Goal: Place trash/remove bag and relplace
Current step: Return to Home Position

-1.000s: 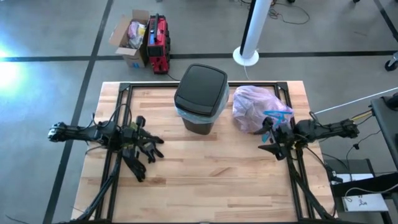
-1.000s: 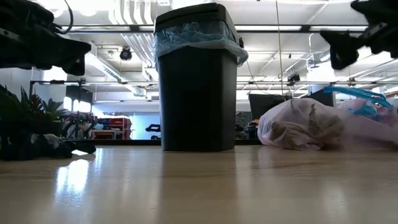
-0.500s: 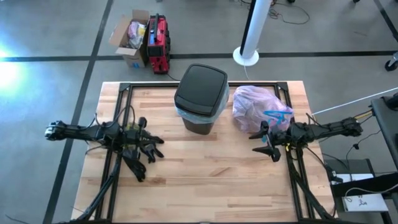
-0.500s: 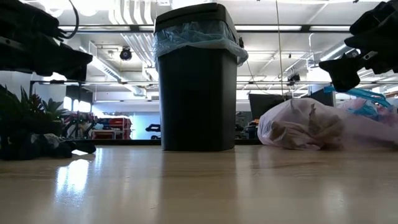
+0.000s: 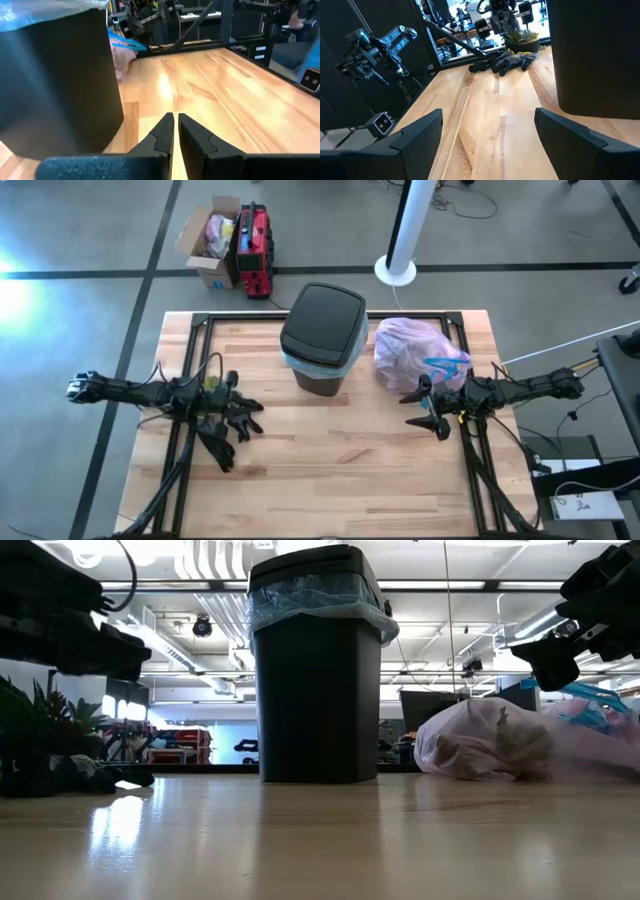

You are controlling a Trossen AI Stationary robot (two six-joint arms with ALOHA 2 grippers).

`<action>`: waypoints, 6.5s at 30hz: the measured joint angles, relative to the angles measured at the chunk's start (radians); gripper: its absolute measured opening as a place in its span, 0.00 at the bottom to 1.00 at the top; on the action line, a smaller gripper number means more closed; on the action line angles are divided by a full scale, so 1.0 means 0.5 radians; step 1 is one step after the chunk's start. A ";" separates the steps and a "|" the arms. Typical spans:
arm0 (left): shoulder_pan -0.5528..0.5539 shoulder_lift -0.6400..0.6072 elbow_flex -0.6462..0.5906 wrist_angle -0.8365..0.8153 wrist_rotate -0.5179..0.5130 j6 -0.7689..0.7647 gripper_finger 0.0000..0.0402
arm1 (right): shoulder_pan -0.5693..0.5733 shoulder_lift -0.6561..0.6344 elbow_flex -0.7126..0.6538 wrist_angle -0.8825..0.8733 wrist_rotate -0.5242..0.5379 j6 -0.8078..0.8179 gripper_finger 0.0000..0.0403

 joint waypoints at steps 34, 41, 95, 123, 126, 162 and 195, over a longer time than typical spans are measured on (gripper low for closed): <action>0.000 0.170 -0.001 0.035 0.000 0.000 0.03 | 0.012 0.000 -0.001 -0.003 -0.003 0.002 0.67; 0.000 0.170 -0.002 0.035 0.000 0.001 0.03 | 0.012 0.000 -0.001 -0.003 -0.003 0.002 0.71; -0.001 0.169 -0.002 0.034 0.001 0.000 0.03 | 0.012 0.000 -0.002 -0.002 -0.002 0.001 0.74; -0.001 0.169 -0.002 0.034 0.001 0.000 0.03 | 0.012 0.000 -0.002 -0.002 -0.002 0.001 0.69; 0.000 0.169 -0.002 0.034 0.001 0.000 0.03 | 0.012 0.000 -0.002 -0.002 -0.002 0.002 0.68; -0.001 0.169 -0.002 0.034 0.001 0.001 0.03 | 0.012 -0.001 -0.002 -0.002 -0.002 0.001 0.75; -0.001 0.170 -0.002 0.033 0.000 0.000 0.03 | 0.012 0.000 -0.002 -0.002 -0.002 0.001 0.72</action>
